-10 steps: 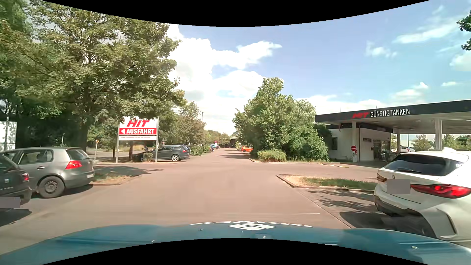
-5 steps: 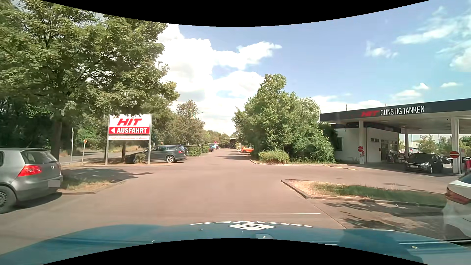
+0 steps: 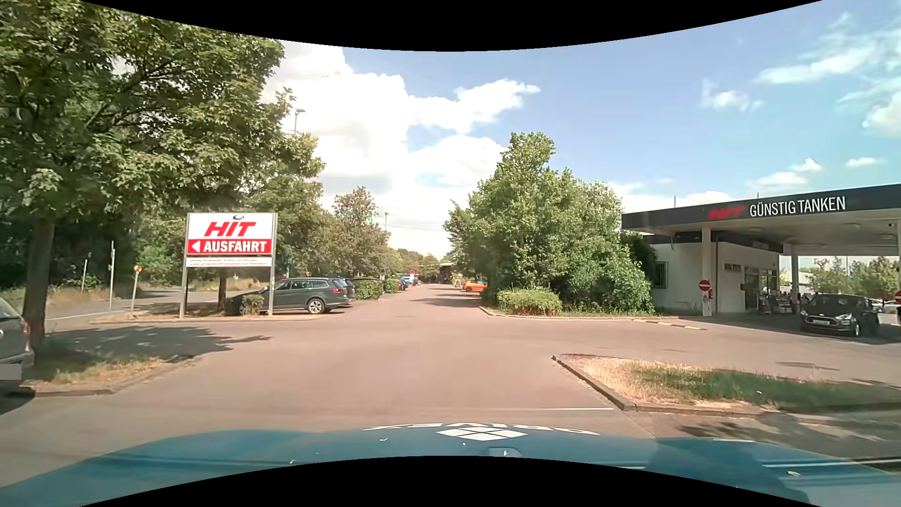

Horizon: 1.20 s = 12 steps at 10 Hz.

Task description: Follow the waypoints while adhering to traffic rules and regulations

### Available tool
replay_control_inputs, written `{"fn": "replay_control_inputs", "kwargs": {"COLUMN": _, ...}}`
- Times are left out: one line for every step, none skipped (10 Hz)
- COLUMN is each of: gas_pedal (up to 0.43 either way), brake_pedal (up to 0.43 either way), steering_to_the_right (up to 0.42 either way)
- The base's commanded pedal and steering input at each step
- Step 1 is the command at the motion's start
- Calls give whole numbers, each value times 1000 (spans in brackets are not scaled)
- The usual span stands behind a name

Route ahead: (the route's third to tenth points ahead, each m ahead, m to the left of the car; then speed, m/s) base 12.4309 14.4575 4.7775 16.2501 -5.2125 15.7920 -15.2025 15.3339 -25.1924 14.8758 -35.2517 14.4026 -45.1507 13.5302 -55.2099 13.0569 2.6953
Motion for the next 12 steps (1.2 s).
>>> {"fn": "replay_control_inputs", "kwargs": {"gas_pedal": 0, "brake_pedal": 0, "steering_to_the_right": -5}}
{"fn": "replay_control_inputs", "kwargs": {"gas_pedal": 0, "brake_pedal": 0, "steering_to_the_right": -5}}
{"fn": "replay_control_inputs", "kwargs": {"gas_pedal": 0, "brake_pedal": 30, "steering_to_the_right": -5}}
{"fn": "replay_control_inputs", "kwargs": {"gas_pedal": 0, "brake_pedal": 37, "steering_to_the_right": -5}}
{"fn": "replay_control_inputs", "kwargs": {"gas_pedal": 0, "brake_pedal": 49, "steering_to_the_right": -5}}
{"fn": "replay_control_inputs", "kwargs": {"gas_pedal": 0, "brake_pedal": 55, "steering_to_the_right": -5}}
{"fn": "replay_control_inputs", "kwargs": {"gas_pedal": 0, "brake_pedal": 67, "steering_to_the_right": -5}}
{"fn": "replay_control_inputs", "kwargs": {"gas_pedal": 0, "brake_pedal": 73, "steering_to_the_right": -5}}
{"fn": "replay_control_inputs", "kwargs": {"gas_pedal": 0, "brake_pedal": 73, "steering_to_the_right": -5}}
{"fn": "replay_control_inputs", "kwargs": {"gas_pedal": 0, "brake_pedal": 73, "steering_to_the_right": -5}}
{"fn": "replay_control_inputs", "kwargs": {"gas_pedal": 0, "brake_pedal": 79, "steering_to_the_right": -5}}
{"fn": "replay_control_inputs", "kwargs": {"gas_pedal": 0, "brake_pedal": 79, "steering_to_the_right": -5}}
